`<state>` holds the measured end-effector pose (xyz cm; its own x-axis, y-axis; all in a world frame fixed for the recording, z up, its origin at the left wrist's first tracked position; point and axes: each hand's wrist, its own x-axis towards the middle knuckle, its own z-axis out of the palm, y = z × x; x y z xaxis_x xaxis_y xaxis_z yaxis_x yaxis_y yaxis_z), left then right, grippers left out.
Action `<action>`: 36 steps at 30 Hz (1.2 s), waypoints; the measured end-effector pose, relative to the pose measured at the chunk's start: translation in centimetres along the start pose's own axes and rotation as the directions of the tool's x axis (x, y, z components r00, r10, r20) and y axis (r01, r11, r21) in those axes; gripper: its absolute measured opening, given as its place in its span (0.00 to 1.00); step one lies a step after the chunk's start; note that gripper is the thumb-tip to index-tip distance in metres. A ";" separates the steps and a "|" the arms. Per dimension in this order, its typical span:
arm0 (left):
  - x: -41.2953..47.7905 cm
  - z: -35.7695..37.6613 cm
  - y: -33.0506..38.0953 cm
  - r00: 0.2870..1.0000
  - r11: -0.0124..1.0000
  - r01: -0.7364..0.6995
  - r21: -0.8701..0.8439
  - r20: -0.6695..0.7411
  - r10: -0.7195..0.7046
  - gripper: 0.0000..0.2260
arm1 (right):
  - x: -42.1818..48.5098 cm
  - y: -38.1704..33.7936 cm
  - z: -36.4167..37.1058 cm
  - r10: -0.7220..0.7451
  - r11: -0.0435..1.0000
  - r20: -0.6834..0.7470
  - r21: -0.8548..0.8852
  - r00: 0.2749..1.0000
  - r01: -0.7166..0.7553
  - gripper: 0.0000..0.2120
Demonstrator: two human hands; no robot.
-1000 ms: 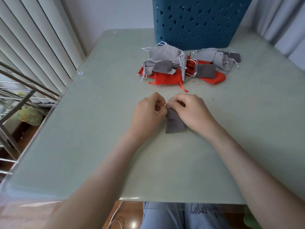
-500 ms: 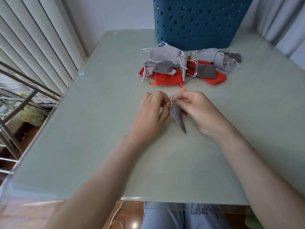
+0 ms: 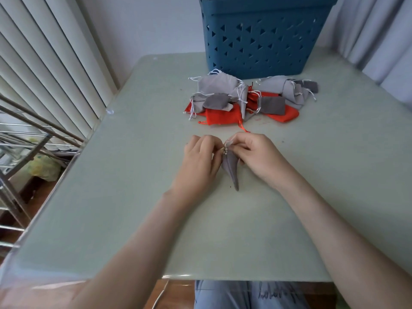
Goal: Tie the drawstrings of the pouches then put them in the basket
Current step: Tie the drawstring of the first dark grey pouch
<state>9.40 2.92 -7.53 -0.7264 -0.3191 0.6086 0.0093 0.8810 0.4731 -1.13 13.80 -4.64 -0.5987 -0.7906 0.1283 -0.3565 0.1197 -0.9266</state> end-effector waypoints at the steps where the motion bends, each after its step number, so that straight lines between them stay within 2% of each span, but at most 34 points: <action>1: 0.0 0.0 0.0 1.000 1.000 0.002 0.007 -0.007 -0.002 0.06 | 0.0 -0.1 0.0 -0.016 0.999 -0.008 -0.038 1.000 0.016 0.15; 7: 0.2 -0.1 -0.1 0.999 0.999 0.015 0.034 -0.034 -0.014 0.02 | -0.4 -0.4 -0.1 -0.131 0.976 -0.015 -0.180 0.991 0.127 0.06; 11: 0.2 0.0 -0.3 0.996 0.997 0.028 0.070 -0.084 -0.023 0.09 | -0.4 -0.2 0.0 -0.171 0.961 -0.018 -0.222 0.985 0.162 0.02; 15: 0.3 -0.3 0.0 0.966 0.975 0.078 0.207 -0.258 -0.022 0.05 | -0.1 0.1 0.4 -0.108 0.993 -0.024 -0.054 0.994 0.106 0.07; 17: 0.3 -0.4 0.1 0.951 0.959 0.084 0.269 -0.310 0.004 0.06 | 0.0 0.3 0.5 -0.089 0.995 -0.019 0.035 0.996 0.089 0.10; 20: 0.3 -0.4 0.2 0.952 0.954 0.076 0.291 -0.305 0.018 0.08 | 0.0 0.3 0.6 -0.077 0.991 -0.011 0.110 0.997 0.078 0.13; 23: 0.3 -0.4 0.0 0.961 0.973 0.034 0.228 -0.274 0.030 0.08 | 0.0 0.2 0.7 -0.075 0.985 -0.004 0.154 0.997 0.074 0.13; 26: 0.4 -0.4 -0.1 0.965 0.990 -0.009 0.141 -0.257 0.045 0.06 | 0.0 0.2 0.7 -0.073 0.975 0.012 0.212 0.997 0.069 0.12; 29: 0.3 -0.3 0.1 0.953 0.996 -0.011 0.086 -0.300 0.036 0.01 | 0.0 -0.1 0.7 -0.087 0.961 0.021 0.266 0.996 0.079 0.12; 32: 0.3 -0.3 0.4 0.930 0.993 0.040 0.109 -0.368 0.003 0.04 | 0.0 -0.2 0.7 -0.092 0.954 0.038 0.289 0.995 0.077 0.12; 36: 0.3 -0.4 0.5 0.930 0.979 0.043 0.198 -0.366 0.033 0.05 | 0.1 0.0 0.8 -0.087 0.945 0.048 0.321 0.995 0.068 0.09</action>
<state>9.52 3.10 -6.85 -0.4235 -0.3956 0.8150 -0.1586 0.9181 0.3633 -0.68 13.24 -4.94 -0.5305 -0.8257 0.1916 -0.1474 -0.1328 -0.9801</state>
